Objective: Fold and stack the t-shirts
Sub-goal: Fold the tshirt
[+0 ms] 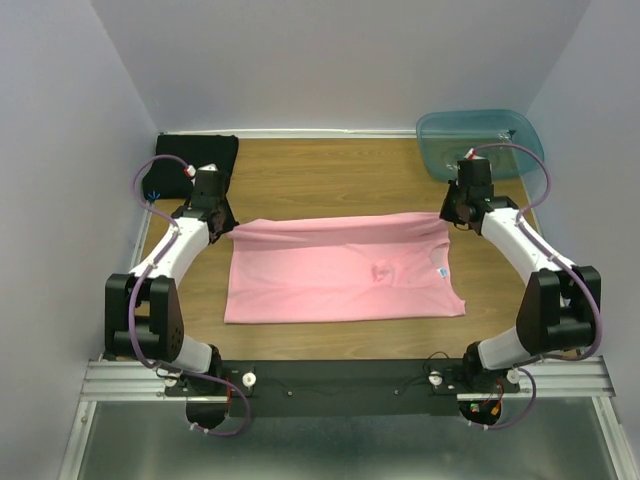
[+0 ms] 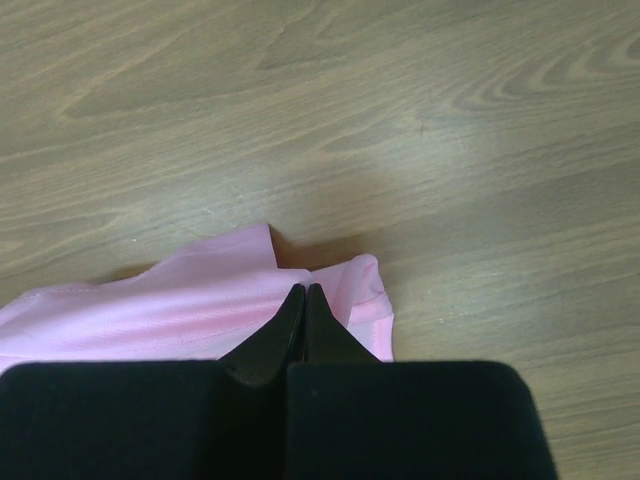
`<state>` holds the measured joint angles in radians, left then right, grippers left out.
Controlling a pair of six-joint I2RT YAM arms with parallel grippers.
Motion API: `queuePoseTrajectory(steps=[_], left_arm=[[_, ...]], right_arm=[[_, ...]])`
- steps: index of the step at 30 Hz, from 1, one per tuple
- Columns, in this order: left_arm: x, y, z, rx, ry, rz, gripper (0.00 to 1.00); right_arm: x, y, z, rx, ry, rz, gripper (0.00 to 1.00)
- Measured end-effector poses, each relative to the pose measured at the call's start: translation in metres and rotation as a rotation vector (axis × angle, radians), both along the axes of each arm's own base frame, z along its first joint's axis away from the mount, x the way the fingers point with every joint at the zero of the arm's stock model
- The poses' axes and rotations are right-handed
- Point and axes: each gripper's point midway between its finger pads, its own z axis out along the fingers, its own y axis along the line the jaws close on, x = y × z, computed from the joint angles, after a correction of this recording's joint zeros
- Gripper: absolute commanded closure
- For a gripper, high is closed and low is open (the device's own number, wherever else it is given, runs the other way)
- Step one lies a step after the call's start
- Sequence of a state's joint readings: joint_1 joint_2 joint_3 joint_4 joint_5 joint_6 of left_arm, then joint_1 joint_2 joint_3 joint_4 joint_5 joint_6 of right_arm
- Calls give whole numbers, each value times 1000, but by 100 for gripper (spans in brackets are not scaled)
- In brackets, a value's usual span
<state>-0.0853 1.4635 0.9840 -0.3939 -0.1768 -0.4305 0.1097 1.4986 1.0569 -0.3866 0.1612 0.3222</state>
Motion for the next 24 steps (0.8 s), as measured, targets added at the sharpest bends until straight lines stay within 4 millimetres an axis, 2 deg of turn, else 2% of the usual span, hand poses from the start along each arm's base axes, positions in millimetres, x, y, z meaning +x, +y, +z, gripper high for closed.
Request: queuePoseTrajectory(steps=[5,12,24], left_arm=[[2,-1,0,-5,-3,-4,100],[9,-2,-5,-12,7,5,100],[18,-8,0,-35,-32,-13,100]], right_arm=[[-3,-3,6,-5,-18,-19,99],[-14,-10,-10,1,24,-60,99],[-14,-14,6,12,-25,-85,99]])
